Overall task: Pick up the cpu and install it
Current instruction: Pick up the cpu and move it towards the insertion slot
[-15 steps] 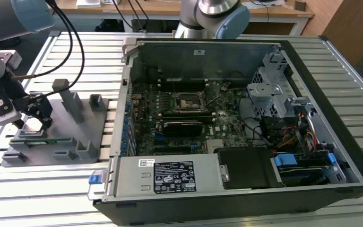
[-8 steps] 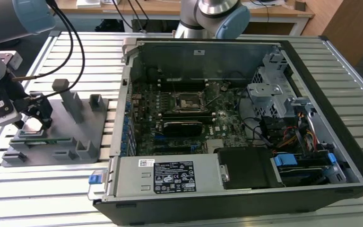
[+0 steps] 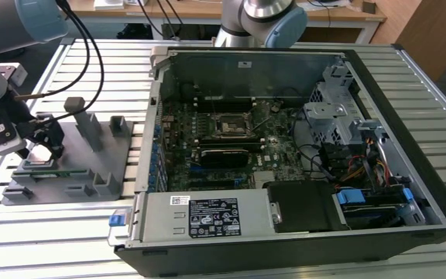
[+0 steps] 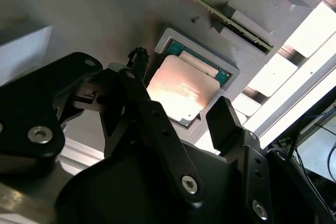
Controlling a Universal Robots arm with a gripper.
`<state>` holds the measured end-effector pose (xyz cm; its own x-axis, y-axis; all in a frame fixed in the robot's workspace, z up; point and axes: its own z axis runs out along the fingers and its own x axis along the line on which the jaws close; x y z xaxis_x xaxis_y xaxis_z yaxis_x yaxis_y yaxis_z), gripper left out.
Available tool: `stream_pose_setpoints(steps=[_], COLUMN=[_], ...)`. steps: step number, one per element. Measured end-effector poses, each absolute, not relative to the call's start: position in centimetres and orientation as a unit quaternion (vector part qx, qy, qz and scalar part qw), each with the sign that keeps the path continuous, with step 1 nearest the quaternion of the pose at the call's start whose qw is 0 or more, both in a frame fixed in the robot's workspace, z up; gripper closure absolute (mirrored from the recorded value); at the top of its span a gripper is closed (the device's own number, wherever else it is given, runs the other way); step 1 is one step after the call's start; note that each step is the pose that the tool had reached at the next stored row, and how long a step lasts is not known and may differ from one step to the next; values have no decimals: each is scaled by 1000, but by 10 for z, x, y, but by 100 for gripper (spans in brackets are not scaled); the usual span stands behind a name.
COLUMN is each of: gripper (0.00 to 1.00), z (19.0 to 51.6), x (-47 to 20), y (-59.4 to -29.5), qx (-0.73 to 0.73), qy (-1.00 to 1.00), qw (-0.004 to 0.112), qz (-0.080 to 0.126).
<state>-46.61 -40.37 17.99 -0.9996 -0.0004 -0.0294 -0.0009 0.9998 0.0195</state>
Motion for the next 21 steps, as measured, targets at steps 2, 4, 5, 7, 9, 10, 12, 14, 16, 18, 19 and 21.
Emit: stream_pose_setpoints(steps=[2, 4, 5, 7, 9, 10, 12, 14, 16, 18, 19, 21], gripper=[28, 28, 28, 28, 30, 30, 36, 36, 36, 36, 36, 36], z=[180, 180, 180, 180, 180, 180, 180, 180, 180, 180, 180, 182], x=[-467, -467, -467, -467, -467, -467, -467, -467, -467, -467, -467, -467], y=[-404, -404, -404, -404, -404, -404, -404, -404, -404, -404, -404, -404], qx=[0, 0, 0, 0, 0, 0, 0, 0, 1, 2, 2, 3], qy=[1000, 1000, 1000, 1000, 1000, 1000, 1000, 1000, 1000, 1000, 1000, 1000], qw=[15, 14, 14, 13, 13, 13, 13, 13, 13, 13, 13, 13], qz=[10, 10, 10, 10, 10, 10, 10, 10, 10, 10, 10, 10])
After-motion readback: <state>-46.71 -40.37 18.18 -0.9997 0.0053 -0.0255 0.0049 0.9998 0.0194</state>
